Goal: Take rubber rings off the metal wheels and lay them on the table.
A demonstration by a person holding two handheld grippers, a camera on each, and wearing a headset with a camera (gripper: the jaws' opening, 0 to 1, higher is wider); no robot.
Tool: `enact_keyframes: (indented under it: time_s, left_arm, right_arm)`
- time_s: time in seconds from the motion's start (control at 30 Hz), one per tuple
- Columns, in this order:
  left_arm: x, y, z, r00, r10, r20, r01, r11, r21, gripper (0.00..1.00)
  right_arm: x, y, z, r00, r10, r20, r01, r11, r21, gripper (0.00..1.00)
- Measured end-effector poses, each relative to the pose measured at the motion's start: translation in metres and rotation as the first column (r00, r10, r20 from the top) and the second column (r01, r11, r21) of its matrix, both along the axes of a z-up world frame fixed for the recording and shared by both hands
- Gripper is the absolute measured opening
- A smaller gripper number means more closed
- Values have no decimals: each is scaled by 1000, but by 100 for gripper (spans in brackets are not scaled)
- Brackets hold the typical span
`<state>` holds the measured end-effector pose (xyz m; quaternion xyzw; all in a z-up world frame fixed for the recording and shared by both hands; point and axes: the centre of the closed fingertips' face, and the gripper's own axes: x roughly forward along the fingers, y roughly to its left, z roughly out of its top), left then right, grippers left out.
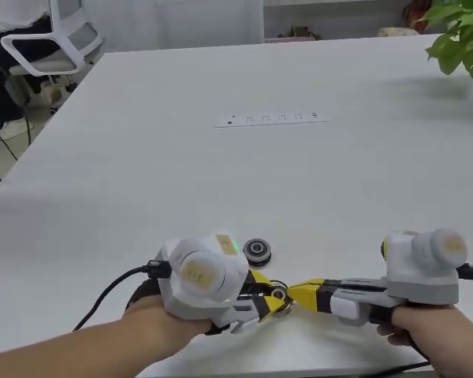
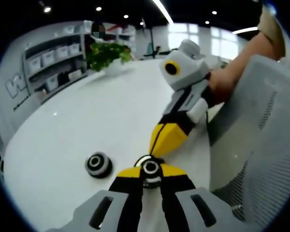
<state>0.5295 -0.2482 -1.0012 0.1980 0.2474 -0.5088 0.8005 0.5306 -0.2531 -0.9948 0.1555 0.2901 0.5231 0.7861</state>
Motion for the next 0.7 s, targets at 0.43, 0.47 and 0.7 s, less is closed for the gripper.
enact_keyframes:
  time_s: [0.43, 0.47, 0.7]
  left_arm:
    - [-4, 5, 13, 999, -16, -39, 15, 999, -31, 23]
    - [-5, 5, 16, 999, -16, -41, 14, 999, -36, 24]
    - [-8, 11, 36, 999, -7, -33, 5, 997, -79, 35]
  right_arm:
    - [2, -3, 2, 1000, -14, -4, 14, 1000, 5, 0]
    - [2, -3, 2, 1000, -14, -3, 14, 1000, 6, 0]
    - [0, -3, 9, 1000, -10, 1, 10, 1000, 16, 0]
